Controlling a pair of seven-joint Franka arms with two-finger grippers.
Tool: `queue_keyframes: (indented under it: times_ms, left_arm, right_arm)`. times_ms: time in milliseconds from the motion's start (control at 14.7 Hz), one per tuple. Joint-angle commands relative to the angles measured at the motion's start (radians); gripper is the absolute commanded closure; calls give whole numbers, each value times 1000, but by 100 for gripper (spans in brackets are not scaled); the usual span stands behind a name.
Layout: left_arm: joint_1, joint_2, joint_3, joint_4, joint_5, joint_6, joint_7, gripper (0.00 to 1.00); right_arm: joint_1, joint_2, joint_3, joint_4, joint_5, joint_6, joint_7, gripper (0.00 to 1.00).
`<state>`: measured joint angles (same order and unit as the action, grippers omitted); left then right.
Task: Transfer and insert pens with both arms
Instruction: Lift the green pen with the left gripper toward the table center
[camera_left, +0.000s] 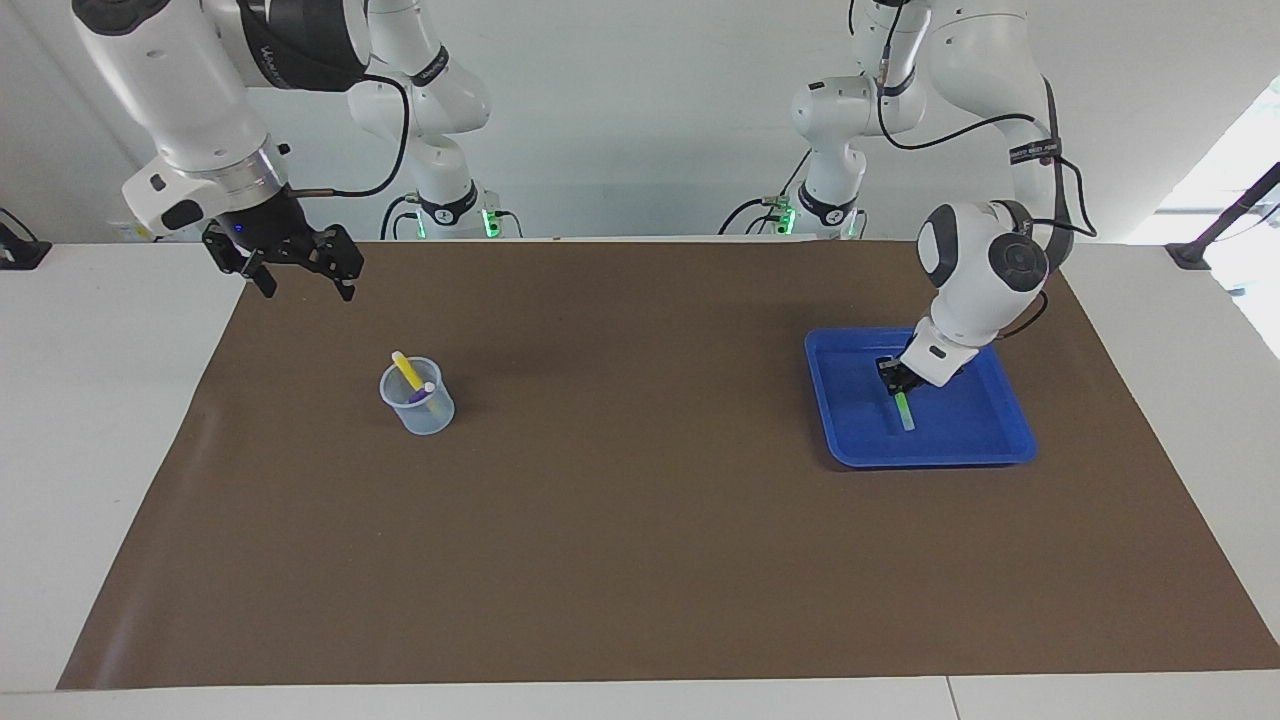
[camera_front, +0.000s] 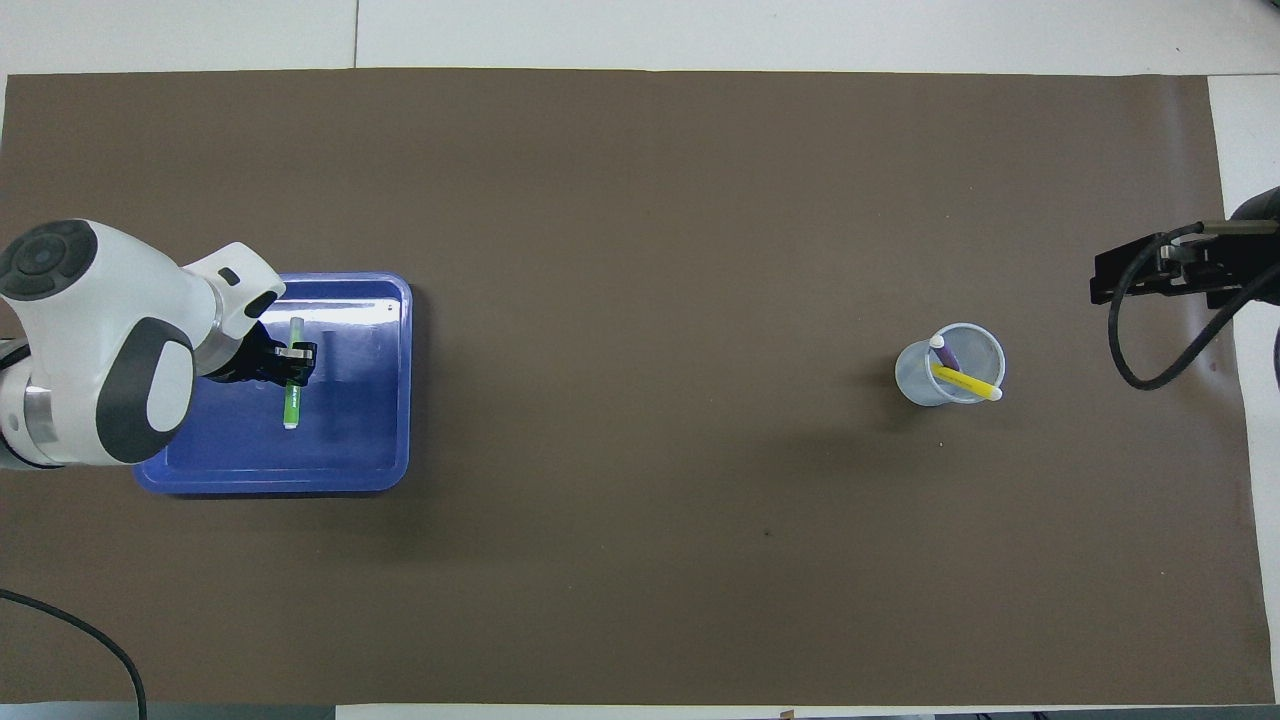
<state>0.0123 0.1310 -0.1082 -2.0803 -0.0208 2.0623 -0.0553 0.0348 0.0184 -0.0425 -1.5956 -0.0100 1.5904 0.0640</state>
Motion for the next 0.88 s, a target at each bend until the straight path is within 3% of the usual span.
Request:
queue_keyframes:
  times_ms: [0, 204, 543, 815]
  left_arm:
    - [2, -28, -2, 116, -88, -193, -79, 100]
    - [-6, -56, -4, 210, -212, -350, -300, 100]
    - [-17, -183, -8, 198, -480, -399, -683, 100]
    - [-98, -206, -10, 198, -660, -357, -1072, 100]
  right_arm:
    - [-1, -34, 1, -27, 27, -6, 19, 0]
    - [0, -35, 1, -26, 27, -4, 16, 0]
    - [0, -44, 1, -26, 27, -4, 17, 0]
    - [2, -44, 3, -26, 25, -4, 20, 0]
